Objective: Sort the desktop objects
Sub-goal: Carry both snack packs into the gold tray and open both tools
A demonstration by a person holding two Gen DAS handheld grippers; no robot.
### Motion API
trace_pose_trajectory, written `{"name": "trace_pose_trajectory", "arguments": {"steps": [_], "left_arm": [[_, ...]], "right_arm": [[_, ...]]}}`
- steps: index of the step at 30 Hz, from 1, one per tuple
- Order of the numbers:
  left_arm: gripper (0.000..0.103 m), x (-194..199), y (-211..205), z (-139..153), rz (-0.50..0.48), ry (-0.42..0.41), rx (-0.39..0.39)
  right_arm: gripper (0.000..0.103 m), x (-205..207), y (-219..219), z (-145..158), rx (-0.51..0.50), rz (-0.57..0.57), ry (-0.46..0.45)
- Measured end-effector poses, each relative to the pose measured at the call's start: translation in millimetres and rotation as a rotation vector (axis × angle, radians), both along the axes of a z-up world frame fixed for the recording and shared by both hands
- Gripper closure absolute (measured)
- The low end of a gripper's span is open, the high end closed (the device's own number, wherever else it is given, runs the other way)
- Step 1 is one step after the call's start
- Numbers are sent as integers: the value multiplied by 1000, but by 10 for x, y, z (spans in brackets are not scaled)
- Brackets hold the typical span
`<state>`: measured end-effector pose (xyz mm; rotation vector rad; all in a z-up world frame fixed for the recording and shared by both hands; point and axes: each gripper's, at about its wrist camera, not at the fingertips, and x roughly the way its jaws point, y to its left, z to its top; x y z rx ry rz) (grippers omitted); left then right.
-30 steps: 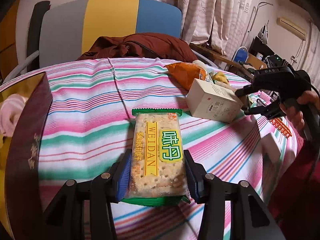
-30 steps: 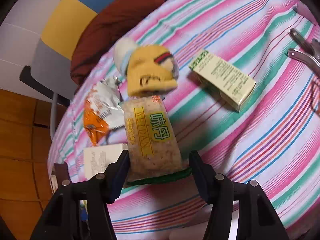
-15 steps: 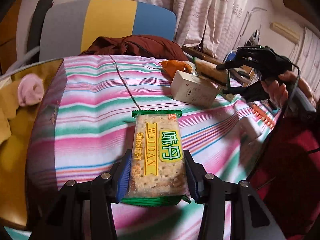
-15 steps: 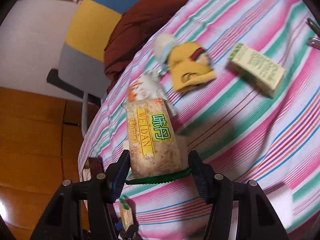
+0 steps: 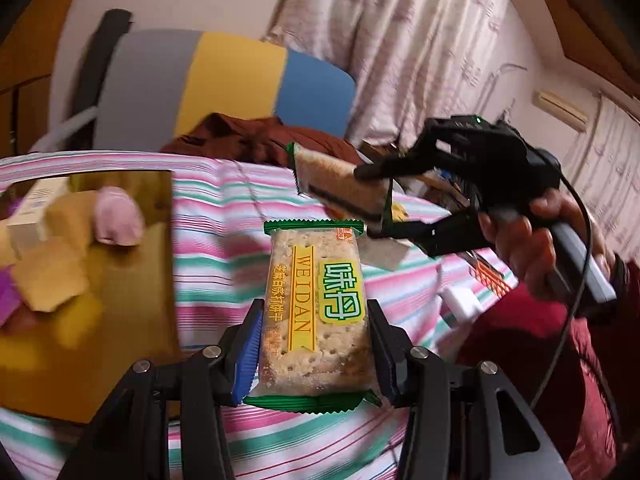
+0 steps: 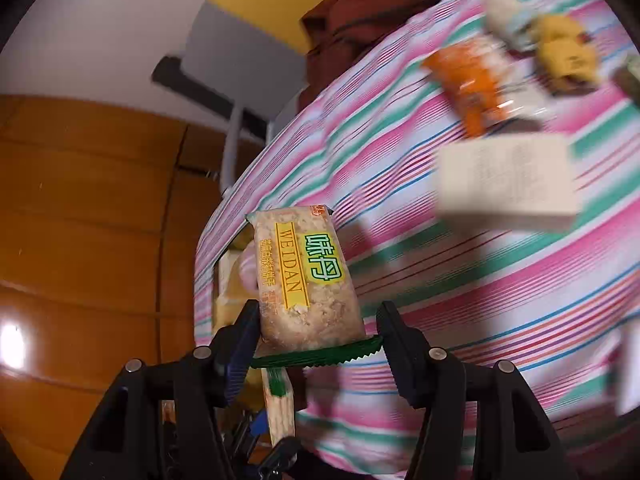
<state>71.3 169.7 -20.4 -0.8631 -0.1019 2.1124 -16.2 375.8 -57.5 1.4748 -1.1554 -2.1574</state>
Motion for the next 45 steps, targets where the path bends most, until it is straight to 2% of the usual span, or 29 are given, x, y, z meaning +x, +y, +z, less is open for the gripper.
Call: {"name": "trace_pose_trajectory", "arguments": {"steps": [8,10,15,18,24,30,34,36,37,45], "left_arm": [[54,-249,-746,-42,200,-55,-6],[54,-322,-942,-82,251,-81,-10],[54,-419,-1464,-223,370,-159,1],[54,-478,-1645,-250,396,-156,-9],[54,-745,-1801,-279,401,-136,-81],[54,-1004,-1914,-385,394,-144,-186],[52,-1048,-1966,-392,399,-167,-182],[43,-1017,-1987,-360,437,-168,-179],[41,-984,-2004,-338,460,-162,-170],[41,-786,-2172,-160,545,-106,-113]], "right_arm": [[43,-309,-1029,-170,-13,170,-18],[43,-182,-1196,-120,3,216,-19],[43,-191,-1666,-183,66,311,-32],[43,-153,-1835,-221,77,347,-44],[43,-194,-2242,-319,176,441,-54],[43,-265,-2492,-450,233,486,-56],[42,-272,-2595,-514,247,487,-61],[42,-294,-2649,-538,242,475,-57],[40,-300,-2679,-544,236,474,-63],[36,-242,-2697,-548,205,486,-67]]}}
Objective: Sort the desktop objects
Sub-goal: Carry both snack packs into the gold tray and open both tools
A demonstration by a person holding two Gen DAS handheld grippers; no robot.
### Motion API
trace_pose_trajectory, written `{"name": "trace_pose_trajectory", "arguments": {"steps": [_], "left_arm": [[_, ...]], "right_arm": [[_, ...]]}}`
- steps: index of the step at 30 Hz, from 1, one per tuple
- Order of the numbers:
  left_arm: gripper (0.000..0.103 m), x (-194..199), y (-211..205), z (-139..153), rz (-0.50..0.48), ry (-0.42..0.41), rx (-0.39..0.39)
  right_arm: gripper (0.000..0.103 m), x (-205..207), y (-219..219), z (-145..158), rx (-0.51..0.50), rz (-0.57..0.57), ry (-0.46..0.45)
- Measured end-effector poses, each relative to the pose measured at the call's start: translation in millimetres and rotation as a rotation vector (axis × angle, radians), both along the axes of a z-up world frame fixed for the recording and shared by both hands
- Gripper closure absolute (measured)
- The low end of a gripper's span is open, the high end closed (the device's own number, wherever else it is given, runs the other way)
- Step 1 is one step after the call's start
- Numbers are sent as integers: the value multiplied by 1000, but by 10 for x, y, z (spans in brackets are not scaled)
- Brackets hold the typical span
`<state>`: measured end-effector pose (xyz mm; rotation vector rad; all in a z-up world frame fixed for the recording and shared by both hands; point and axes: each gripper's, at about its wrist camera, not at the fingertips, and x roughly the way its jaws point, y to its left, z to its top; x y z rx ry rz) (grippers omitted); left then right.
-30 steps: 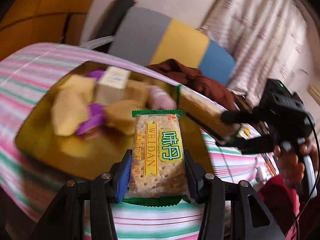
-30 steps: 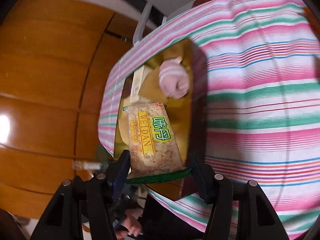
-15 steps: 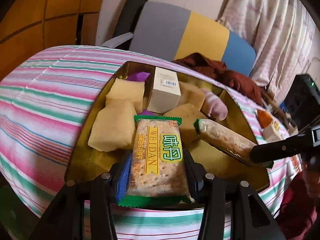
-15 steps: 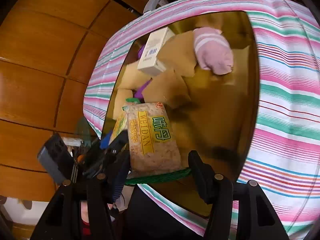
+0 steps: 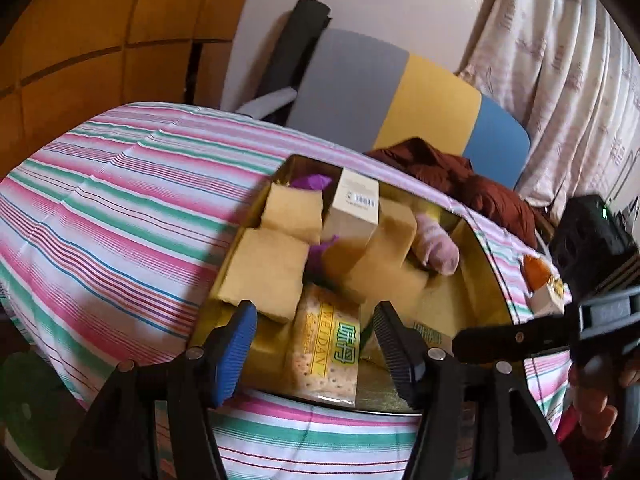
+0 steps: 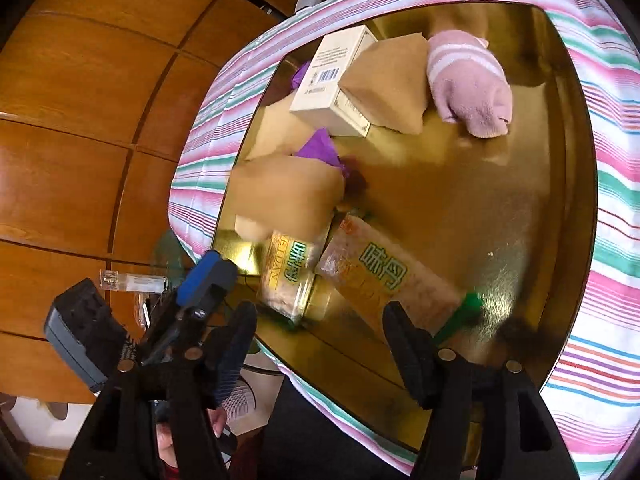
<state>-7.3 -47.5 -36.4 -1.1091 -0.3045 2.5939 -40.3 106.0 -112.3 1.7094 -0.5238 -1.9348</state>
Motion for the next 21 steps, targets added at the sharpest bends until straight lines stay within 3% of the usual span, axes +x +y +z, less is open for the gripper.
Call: {"name": "trace_pose_trajectory", "arguments": {"steps": [9,21], "left_arm": [[41,94,-115,28,95,-21,59],[41,197,138,92,44,-33,59]], "right_arm": [[31,36,112,1,-83,-23,-10],[18,190,369,245,-116,-61,64]]}}
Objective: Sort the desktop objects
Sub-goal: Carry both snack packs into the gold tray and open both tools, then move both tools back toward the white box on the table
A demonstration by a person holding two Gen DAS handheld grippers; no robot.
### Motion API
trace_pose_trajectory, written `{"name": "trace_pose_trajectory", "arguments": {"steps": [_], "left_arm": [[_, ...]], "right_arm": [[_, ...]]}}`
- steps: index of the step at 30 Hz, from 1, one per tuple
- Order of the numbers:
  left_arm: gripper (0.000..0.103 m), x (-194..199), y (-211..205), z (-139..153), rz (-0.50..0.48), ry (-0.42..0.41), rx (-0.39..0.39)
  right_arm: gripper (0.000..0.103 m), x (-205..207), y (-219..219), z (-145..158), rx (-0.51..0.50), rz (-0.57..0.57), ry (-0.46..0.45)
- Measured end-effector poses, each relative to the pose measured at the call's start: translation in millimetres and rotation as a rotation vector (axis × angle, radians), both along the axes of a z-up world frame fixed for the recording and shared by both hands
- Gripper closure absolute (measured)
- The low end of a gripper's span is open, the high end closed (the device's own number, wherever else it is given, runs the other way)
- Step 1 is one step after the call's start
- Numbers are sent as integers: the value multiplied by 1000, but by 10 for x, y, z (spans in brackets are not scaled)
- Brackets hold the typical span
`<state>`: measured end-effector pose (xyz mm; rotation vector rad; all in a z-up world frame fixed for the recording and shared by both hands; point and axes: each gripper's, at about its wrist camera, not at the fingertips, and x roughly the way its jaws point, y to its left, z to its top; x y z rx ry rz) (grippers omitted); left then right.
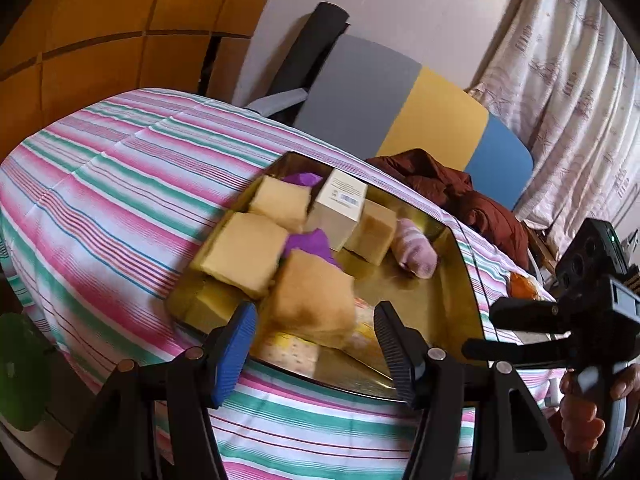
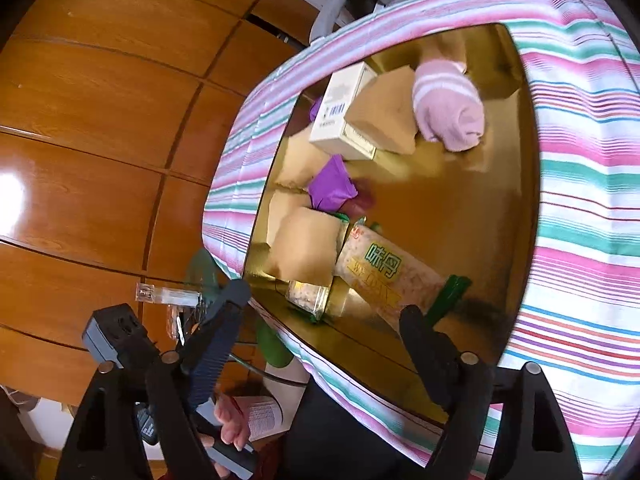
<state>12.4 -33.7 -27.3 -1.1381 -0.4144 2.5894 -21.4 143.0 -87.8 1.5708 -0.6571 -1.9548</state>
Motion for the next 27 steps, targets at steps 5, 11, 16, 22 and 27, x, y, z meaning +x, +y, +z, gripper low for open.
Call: {"name": "trace_pose_trajectory", "arguments": {"steps": [5,11,16,22,27], "left_arm": [[41,70,230,32,-63,-4,-12],[41,158,605,90,-161,9,-56],[41,213,920,162,-235,28,-75],[41,311,1291,203,-329,32,-81],[41,435,1553,176,-399,26,-72]], "right_arm": [[12,42,194,45,24,-30,24],[10,62,594,70,56,-104,22],[10,107,1022,185,176,-166,66],[9,189,1854,318,459,-300,44],[7,308,2729,399,700,-427,-68]]}}
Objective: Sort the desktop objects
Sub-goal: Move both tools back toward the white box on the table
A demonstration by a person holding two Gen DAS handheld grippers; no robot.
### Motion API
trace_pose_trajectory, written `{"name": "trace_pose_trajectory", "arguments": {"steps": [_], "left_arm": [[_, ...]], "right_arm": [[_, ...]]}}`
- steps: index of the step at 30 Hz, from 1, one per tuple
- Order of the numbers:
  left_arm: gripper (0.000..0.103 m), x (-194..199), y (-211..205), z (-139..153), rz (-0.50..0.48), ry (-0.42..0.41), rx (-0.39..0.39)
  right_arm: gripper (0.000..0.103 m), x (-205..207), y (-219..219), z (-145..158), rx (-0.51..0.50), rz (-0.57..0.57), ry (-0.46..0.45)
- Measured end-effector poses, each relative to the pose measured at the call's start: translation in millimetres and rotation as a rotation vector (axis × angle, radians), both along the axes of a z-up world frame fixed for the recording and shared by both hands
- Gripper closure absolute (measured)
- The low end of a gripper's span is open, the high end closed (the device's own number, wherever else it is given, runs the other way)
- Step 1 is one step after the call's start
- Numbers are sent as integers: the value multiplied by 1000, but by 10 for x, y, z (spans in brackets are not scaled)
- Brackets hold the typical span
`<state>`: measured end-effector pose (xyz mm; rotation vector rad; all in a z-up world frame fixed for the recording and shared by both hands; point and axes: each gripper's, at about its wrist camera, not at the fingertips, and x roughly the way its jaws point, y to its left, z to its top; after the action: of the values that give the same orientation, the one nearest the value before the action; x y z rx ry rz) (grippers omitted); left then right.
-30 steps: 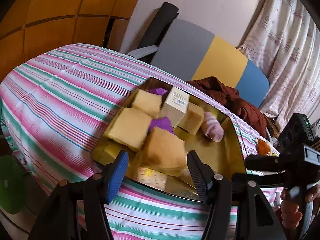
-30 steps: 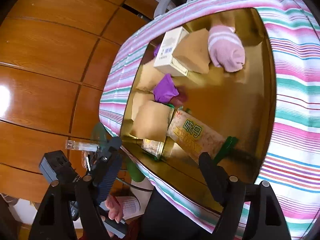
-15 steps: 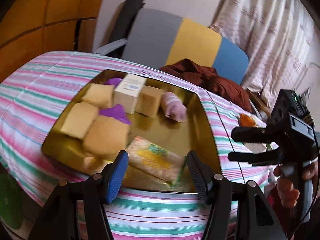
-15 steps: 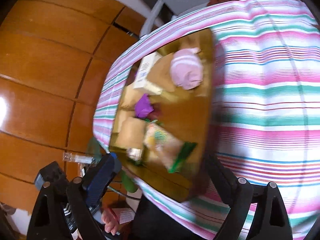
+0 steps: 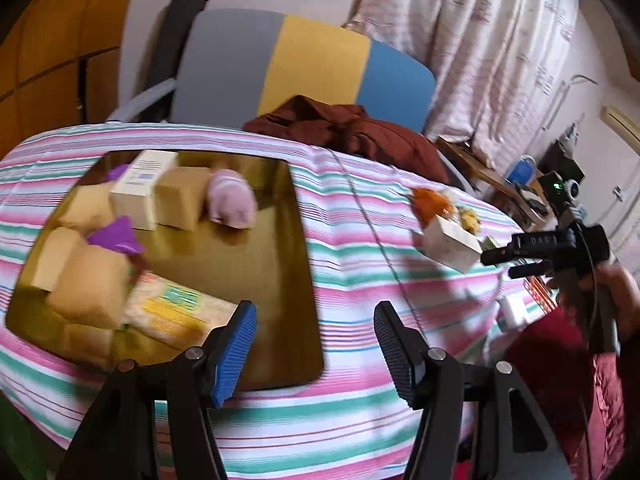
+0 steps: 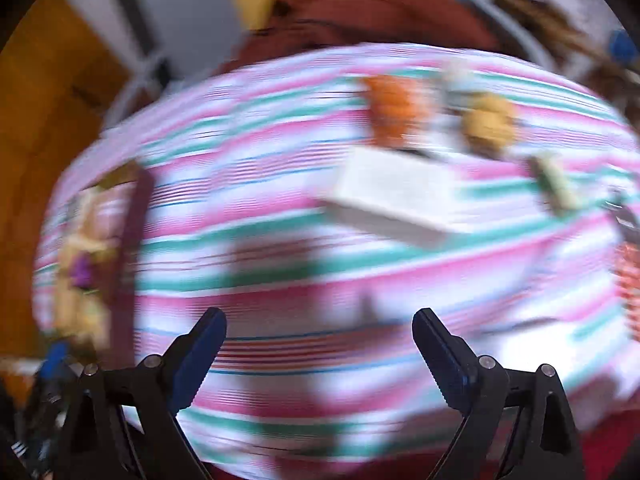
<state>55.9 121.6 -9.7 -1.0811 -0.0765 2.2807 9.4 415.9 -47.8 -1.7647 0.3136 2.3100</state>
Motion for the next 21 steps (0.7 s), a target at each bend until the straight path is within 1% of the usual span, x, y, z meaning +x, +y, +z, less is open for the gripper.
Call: {"name": "trace_pose_trajectory", "arguments": {"steps": [1,2,3,7,9,11,12,16,18,21], "left_arm": [[41,25,44,-13,-12,-2,-5],[41,48,81,-22,-24,-5,-7],[41,71,116,-32,-34,-8,-7],[41,129,192,-79,-64,-23,-13],[41,143,188,-87,-62,-23,-16],[41,139,171,-93,-59,-26,-13],[41,137,155,-94,-53,-28,-9],[41,125,104,-102,-37,-33,0],[41,120,83,-106,-30,-38,3],[41,122,55,-106,-24,-39,8]], "right_arm": [[5,23,211,-15,11,-48,-41],[4,49,405,-30,59,-104,-121],[4,97,646,-68,38,-173,-171],[4,291,1184,-209,-100,-373,-267],[4,334,1308,-257,-119,-406,-300],[2,338,1351,-294,-104,-407,-334],[2,336,1370,-322,-112,-408,-350],[0,314,1472,-505,-196,-461,-410],[0,269,1527,-509,-180,-514,-397],[0,180,1500,-494,-135,-525,-393]]}}
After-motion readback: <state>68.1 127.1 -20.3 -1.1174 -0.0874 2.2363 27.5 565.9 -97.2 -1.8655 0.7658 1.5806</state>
